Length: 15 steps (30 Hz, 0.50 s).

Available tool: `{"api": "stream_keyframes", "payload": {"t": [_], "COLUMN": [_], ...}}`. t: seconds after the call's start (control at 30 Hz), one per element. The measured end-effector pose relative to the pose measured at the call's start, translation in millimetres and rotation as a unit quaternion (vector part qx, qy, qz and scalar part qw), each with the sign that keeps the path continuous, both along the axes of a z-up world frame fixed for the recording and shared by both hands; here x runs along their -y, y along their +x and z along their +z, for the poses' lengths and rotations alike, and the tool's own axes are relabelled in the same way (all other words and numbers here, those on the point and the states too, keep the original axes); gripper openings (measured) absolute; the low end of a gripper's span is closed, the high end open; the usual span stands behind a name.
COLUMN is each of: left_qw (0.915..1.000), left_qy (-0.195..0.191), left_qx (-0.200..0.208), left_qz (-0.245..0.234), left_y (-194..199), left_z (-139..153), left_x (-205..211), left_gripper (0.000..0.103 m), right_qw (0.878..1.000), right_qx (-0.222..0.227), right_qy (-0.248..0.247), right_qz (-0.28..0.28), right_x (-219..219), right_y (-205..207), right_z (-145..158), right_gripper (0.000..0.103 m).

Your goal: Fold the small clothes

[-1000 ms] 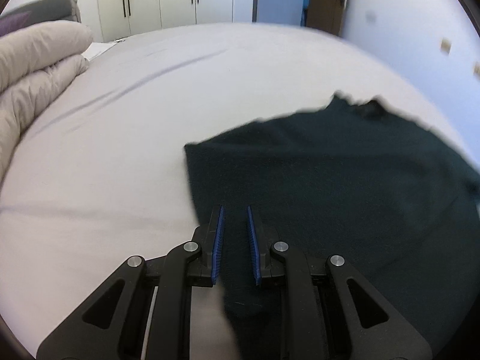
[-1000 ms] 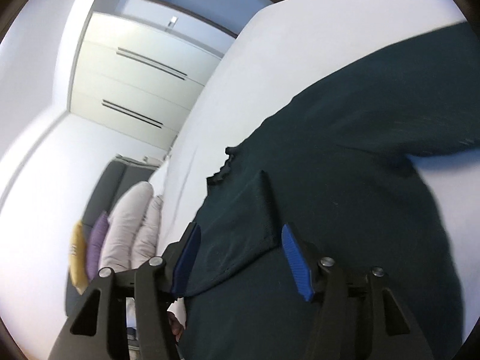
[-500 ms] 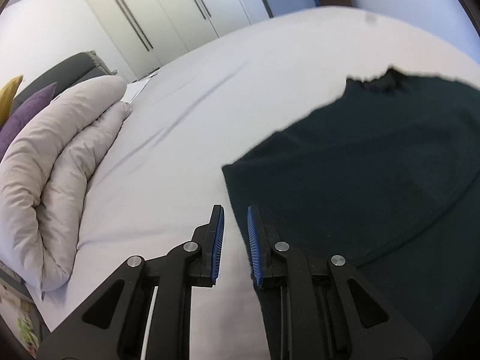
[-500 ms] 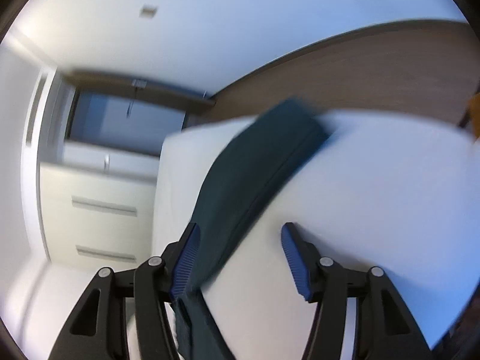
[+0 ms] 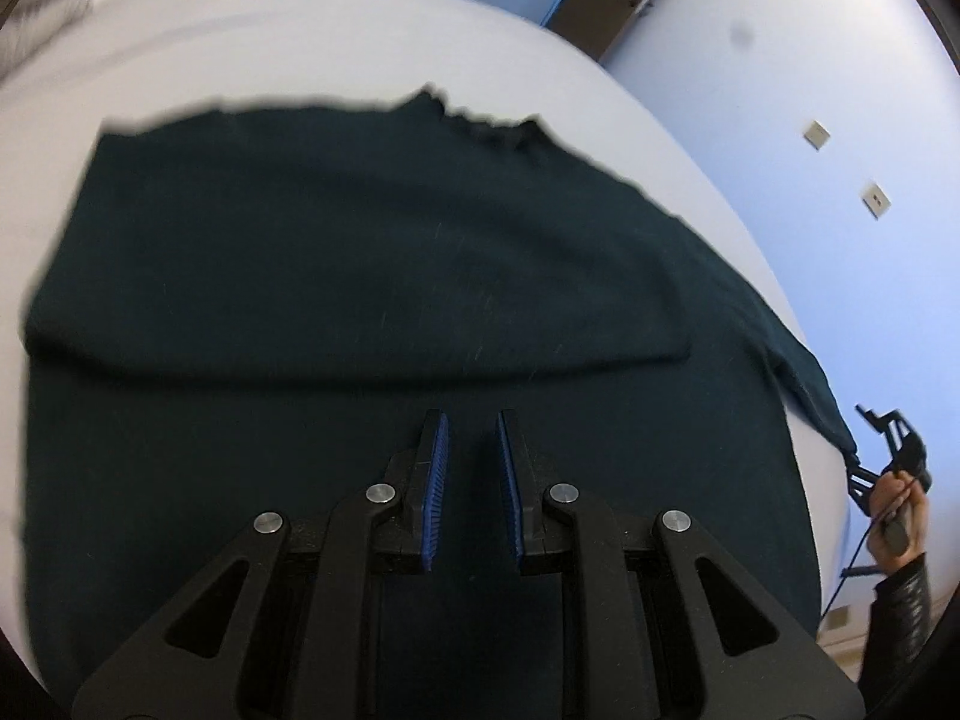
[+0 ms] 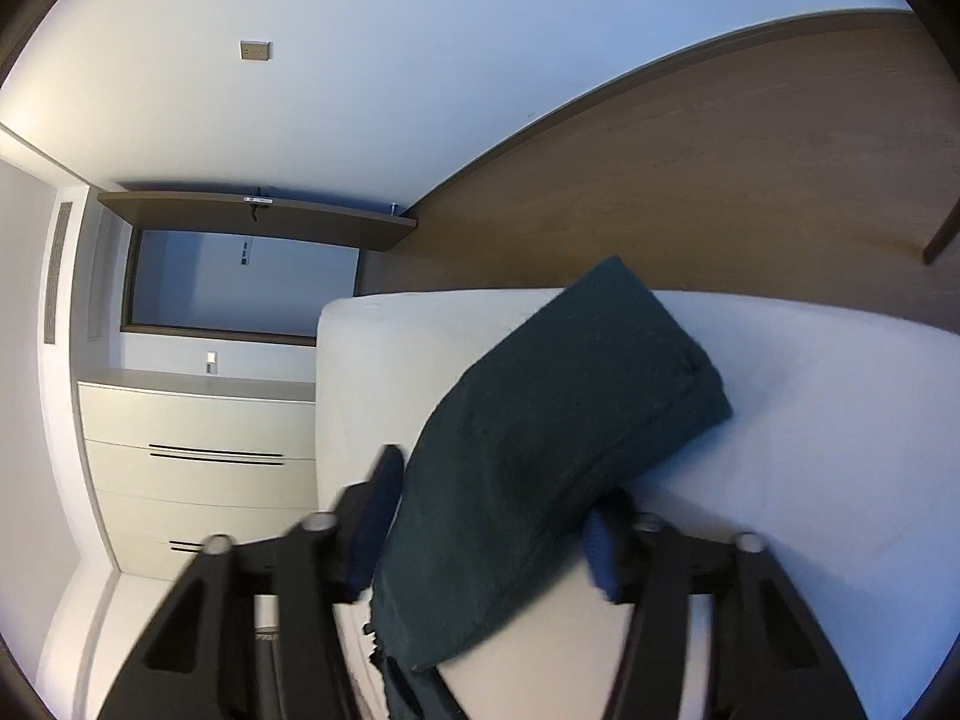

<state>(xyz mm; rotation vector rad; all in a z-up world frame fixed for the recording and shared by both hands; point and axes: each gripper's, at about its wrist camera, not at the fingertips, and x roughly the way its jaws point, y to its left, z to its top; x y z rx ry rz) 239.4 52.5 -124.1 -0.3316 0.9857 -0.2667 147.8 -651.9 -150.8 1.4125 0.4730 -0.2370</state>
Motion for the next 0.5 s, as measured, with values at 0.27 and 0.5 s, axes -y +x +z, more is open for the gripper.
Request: {"api": "stream_keyframes", "payload": {"t": [0.27,0.5], "left_qw": [0.9994,0.9980], "left_qy": [-0.034,-0.060], "left_qx": [0.001,0.003], "left_qz": [0.010,0.018], "left_y": [-7.1,-12.1], "left_z": [-8.2,-7.9], "left_x": [-24.6,-30.1], "left_gripper": [0.017,0.017], "right_qw": [0.997,0.995], "right_qx": [0.024,-0.002], "right_qy": [0.038,-0.018], "right_qz": [-0.056,-0.096], "right_x": [9.3,-5.5], "right_y": [-5.4,-3.9], "right_z": [-21.8,4.8], "right_gripper": [0.011,0.010]}}
